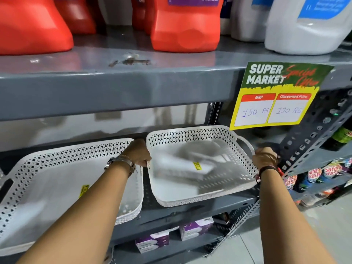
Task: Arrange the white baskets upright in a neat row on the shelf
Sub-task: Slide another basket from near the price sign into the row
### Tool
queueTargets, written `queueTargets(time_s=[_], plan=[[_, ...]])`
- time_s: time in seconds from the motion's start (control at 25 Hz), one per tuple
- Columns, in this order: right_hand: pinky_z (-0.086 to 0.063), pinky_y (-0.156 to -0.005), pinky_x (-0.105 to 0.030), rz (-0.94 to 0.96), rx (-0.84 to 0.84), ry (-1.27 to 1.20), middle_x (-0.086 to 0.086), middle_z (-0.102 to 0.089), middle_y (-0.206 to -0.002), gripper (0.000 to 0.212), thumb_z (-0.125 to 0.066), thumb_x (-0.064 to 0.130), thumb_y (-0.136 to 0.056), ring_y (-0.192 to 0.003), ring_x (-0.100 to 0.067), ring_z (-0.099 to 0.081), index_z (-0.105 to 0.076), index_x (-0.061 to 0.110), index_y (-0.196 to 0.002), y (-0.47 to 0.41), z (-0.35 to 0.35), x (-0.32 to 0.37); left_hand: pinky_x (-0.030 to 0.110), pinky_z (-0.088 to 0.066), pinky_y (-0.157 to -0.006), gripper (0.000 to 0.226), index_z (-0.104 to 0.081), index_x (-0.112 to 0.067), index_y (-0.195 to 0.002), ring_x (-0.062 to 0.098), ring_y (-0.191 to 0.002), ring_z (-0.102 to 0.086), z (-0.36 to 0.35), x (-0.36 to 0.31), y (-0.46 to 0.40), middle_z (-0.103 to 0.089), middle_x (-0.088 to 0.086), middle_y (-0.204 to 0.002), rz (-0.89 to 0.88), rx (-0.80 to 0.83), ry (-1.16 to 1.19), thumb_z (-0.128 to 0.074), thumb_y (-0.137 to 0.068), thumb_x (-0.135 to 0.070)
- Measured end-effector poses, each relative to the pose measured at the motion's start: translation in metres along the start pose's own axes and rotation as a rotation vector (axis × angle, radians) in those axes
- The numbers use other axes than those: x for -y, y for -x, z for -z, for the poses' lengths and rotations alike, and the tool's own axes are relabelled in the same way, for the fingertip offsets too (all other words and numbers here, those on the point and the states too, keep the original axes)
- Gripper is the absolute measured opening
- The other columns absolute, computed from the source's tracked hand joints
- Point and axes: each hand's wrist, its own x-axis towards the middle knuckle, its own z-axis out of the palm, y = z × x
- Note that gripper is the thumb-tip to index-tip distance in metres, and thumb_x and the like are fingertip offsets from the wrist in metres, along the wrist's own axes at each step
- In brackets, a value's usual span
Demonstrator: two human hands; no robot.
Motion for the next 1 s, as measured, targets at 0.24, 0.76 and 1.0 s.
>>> queueTargets(time_s=[0.24, 0.76, 1.0], plan=[[-0.049, -0.090, -0.041, 0.065, -0.010, 0.110, -0.032, -0.061, -0.115, 0.027, -0.047, -0.004, -0.087, -0.109, -0.044, -0.056, -0.063, -0.007, -0.108, -0.001, -0.006, -0.005, 0.016, -0.052, -0.049, 0.017, -0.056, -0.002, -0.069, 0.020, -0.073, -0.073, -0.004, -0.019, 0.007, -0.072, 0.015, -0.067, -0.033, 0.063, -0.438, -0.063, -0.083, -0.005], [-0.027, -0.113, -0.034, 0.716, 0.461, 0.057, -0.015, -0.033, -0.150, 0.059, -0.034, 0.040, -0.096, -0.138, -0.028, -0.032, -0.025, 0.006, -0.143, 0.165, -0.123, 0.113, 0.046, -0.048, -0.088, 0.031, -0.056, -0.001, -0.115, 0.041, -0.110, -0.057, 0.094, 0.106, 0.051, -0.062, 0.024, -0.118, -0.073, -0.710, -0.427, -0.049, -0.088, -0.016], [-0.027, -0.113, -0.031, 0.617, 0.321, 0.090, -0.008, -0.021, -0.156, 0.050, -0.032, 0.015, -0.097, -0.141, -0.024, -0.028, -0.020, 0.010, -0.146, 0.210, -0.177, 0.125, 0.055, -0.027, -0.110, 0.064, -0.033, 0.001, -0.141, 0.045, -0.135, -0.031, 0.153, 0.254, 0.083, -0.032, 0.029, -0.148, 0.173, -0.703, -0.434, -0.044, -0.089, -0.035]])
